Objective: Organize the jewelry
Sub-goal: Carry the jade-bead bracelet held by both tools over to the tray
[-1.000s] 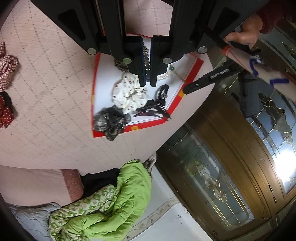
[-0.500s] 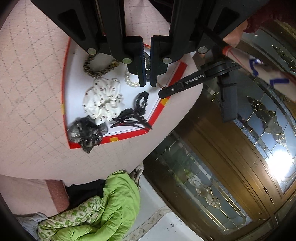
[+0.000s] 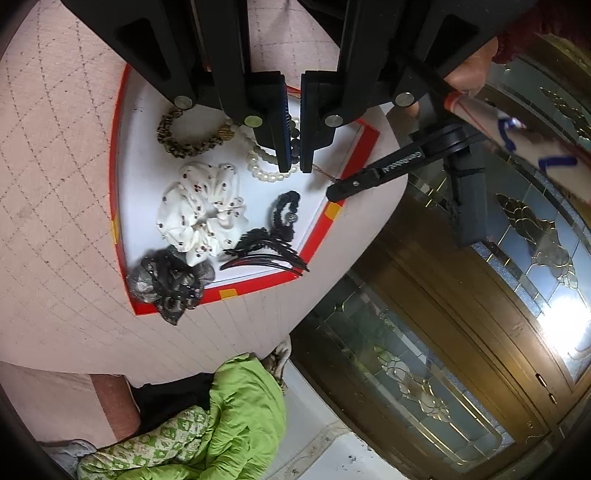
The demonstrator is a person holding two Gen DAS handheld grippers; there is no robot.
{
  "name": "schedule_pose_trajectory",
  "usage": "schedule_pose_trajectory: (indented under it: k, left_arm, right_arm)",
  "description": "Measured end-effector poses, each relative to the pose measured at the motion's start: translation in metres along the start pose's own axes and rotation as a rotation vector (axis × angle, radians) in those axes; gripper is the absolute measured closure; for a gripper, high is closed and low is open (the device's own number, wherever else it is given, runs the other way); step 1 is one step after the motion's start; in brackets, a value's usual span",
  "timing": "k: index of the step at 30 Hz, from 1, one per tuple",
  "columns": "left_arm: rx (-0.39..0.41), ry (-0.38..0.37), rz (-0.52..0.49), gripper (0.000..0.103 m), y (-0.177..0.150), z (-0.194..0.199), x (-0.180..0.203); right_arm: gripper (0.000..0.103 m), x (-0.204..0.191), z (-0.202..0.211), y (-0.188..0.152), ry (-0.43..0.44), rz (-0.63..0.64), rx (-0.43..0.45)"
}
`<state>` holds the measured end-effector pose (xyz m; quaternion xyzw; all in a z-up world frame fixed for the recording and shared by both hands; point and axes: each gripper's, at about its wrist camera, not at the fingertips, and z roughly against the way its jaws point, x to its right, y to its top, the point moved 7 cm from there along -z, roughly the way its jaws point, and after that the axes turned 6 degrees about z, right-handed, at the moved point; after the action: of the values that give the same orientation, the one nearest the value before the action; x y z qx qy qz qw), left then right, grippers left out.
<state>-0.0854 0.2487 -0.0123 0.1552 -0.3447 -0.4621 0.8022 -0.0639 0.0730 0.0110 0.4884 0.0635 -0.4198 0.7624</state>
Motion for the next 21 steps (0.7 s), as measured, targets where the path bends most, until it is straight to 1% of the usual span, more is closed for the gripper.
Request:
schedule_pose_trajectory:
  k: [4, 8, 12, 16, 18, 21]
  left_arm:
    - [-0.003, 0.005, -0.001, 0.09, -0.001, 0.0, -0.001]
    - [-0.004, 0.009, -0.012, 0.09, -0.001, 0.0, 0.001]
    - [-0.01, 0.011, -0.019, 0.09, -0.001, -0.002, 0.002]
    - [-0.012, 0.014, -0.033, 0.09, -0.003, -0.003, 0.005]
    - [-0.011, 0.012, -0.033, 0.09, -0.003, -0.003, 0.005]
    - [-0.017, 0.012, -0.028, 0.09, -0.003, -0.005, 0.006]
  right_arm:
    - [0.098, -0.008, -0.002, 0.002, 0.021, 0.011, 0.001]
    - [0.098, -0.003, -0.007, 0.004, 0.024, -0.01, -0.004]
    - [0.098, 0.004, -0.009, 0.006, 0.004, -0.006, -0.001]
    - [0.098, 0.02, -0.018, 0.008, -0.02, -0.033, -0.013]
    - [0.098, 0.026, -0.014, 0.011, -0.026, -0.048, 0.0]
    - [0.098, 0.036, 0.0, 0.022, -0.038, -0.068, 0.047]
